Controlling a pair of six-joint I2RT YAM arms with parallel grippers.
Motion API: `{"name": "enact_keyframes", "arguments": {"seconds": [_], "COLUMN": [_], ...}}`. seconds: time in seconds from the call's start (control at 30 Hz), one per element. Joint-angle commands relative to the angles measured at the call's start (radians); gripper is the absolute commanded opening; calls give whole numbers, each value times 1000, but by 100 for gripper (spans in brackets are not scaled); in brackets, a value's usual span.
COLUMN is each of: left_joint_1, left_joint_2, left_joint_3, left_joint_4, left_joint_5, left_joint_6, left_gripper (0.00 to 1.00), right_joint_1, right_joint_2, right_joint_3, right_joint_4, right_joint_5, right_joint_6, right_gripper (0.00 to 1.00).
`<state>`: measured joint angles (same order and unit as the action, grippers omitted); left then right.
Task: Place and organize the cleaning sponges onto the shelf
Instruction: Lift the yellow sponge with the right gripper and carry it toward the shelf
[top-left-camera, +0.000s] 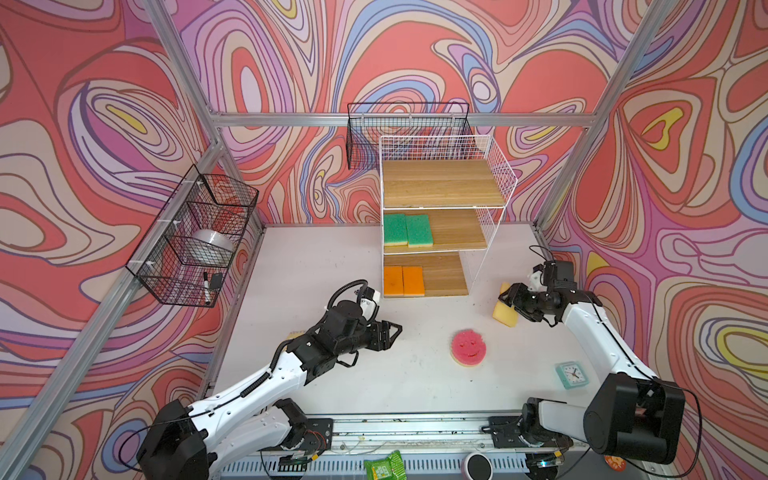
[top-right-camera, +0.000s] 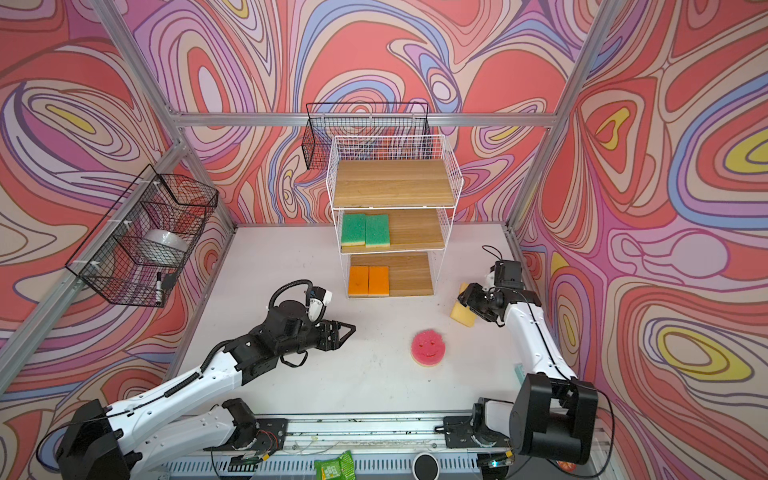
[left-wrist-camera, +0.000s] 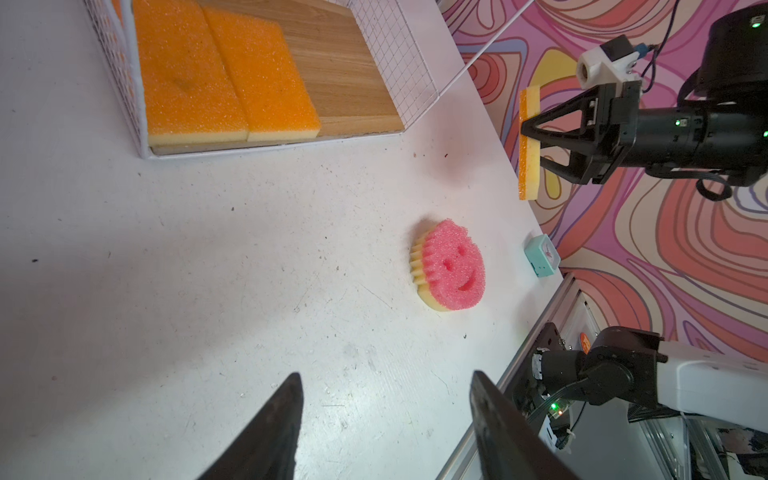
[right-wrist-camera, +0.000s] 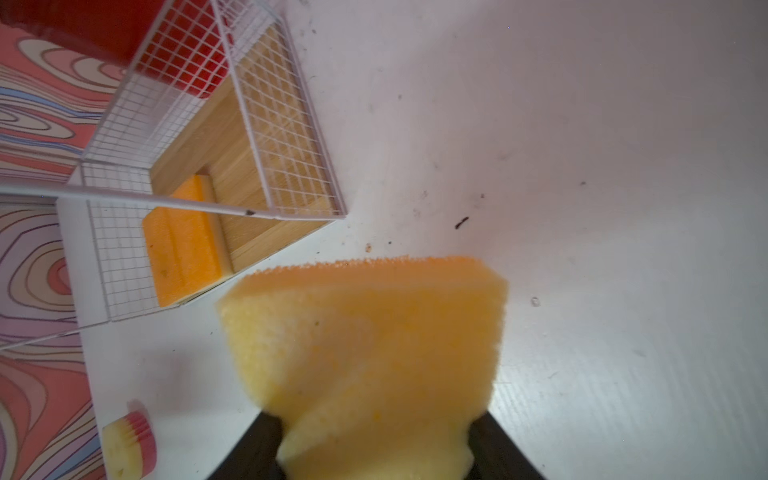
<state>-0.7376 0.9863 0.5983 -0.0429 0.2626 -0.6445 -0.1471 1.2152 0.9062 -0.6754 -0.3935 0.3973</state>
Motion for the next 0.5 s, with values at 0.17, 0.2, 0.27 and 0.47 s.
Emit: {"name": "enact_keyframes", "arguments": {"seconds": [0.17,0.2,0.27,0.47], "left_joint_1": [7,7,7,3], "left_joint_2": [-30,-24,-9,78], "left_joint_3": [-27,-25,-26,20], "left_joint_4": [118,128,162,223], "left_joint_5": [48,49,61,89], "left_joint_6": [33,34,34,41], "left_gripper": [67,66,63,67], "right_joint_1": [107,142,203,340], "right_joint_2": [-93,-94,-92,-71], "right_joint_3": [-2,-1,-1,-25], "right_joint_4": [73,93,139,288], "right_joint_5": [-200,-198,-189,-177], "right_joint_6": [78,91,121,212], "right_gripper": [58,58,58,58]}}
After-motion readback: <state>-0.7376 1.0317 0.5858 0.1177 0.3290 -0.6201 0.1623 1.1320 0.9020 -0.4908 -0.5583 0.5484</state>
